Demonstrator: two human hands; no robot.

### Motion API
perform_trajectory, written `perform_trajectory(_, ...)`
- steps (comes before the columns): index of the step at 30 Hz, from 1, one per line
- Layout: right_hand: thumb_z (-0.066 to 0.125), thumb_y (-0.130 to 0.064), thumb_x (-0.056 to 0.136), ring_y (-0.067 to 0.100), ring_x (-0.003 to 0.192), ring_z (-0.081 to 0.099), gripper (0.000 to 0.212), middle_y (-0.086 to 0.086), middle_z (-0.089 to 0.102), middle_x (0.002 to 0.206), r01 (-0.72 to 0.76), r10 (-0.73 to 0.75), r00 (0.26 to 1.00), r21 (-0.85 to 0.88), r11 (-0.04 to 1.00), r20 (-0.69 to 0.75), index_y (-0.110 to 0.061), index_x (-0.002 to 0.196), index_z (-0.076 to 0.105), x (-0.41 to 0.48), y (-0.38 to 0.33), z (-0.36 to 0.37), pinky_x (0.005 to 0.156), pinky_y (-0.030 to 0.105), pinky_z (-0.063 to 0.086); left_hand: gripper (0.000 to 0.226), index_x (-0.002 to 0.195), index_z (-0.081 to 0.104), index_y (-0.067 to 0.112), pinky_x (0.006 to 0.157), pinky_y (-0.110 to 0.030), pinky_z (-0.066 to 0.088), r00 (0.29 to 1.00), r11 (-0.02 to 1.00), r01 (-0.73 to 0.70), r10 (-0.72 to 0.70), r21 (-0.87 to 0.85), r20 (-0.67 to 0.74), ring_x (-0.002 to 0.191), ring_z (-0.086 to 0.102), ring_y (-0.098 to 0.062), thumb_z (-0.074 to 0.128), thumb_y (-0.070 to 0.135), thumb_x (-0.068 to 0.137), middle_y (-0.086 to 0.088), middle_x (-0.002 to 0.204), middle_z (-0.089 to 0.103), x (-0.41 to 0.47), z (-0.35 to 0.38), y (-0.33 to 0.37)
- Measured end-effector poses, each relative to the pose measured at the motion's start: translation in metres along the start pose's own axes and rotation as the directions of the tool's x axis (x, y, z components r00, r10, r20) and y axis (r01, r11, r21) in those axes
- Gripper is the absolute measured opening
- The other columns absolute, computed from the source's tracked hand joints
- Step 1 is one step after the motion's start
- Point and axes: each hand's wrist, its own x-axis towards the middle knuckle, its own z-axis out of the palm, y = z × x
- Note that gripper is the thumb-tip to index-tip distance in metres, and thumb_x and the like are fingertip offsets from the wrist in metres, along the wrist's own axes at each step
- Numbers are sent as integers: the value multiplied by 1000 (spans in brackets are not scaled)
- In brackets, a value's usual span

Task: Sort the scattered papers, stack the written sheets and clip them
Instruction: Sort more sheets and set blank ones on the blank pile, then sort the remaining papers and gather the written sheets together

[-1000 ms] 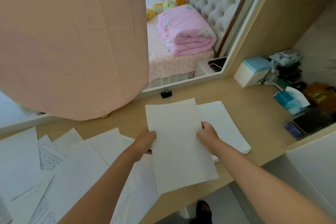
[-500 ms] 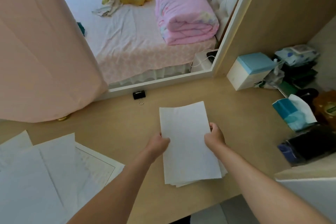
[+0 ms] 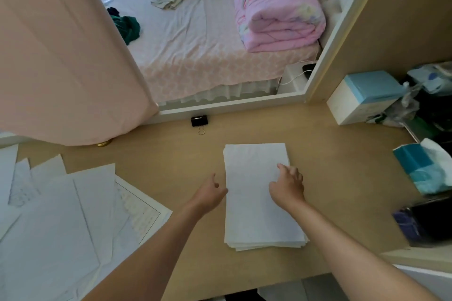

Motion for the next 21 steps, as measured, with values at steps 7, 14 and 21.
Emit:
perform_trajectory(7, 44, -16, 95, 18, 103, 60, 36, 0, 59, 122, 226, -312, 889, 274, 935, 334, -24, 127, 59, -48, -122, 72, 83, 26, 49, 46, 140, 49, 17, 91, -30, 49, 966, 997, -63, 72, 43, -250, 111, 59, -18, 55, 22, 95, -3, 130, 59, -31, -96, -65)
perform_trajectory(14, 48, -14, 94, 13, 94, 60, 35, -5, 58, 115, 255, -345, 837, 255, 933, 425, -19, 125, 63, -109, -242, 185, 69, 18, 48, 43, 138, 51, 17, 104, -30, 42, 906, 991, 57, 1, 125, -424, 123, 54, -21, 56, 20, 96, -5, 138, 55, -66, -227, -216)
perform_trajectory(21, 59, -21, 89, 22, 128, 46, 56, 5, 44, 140, 176, -211, 920, 133, 975, 330, -20, 142, 45, -157, -322, 280, 88, 26, 44, 76, 151, 30, 20, 109, -53, 34, 746, 909, 414, -307, 49, -591, 145, 22, -33, 66, 40, 87, -9, 157, 27, -98, -326, -350)
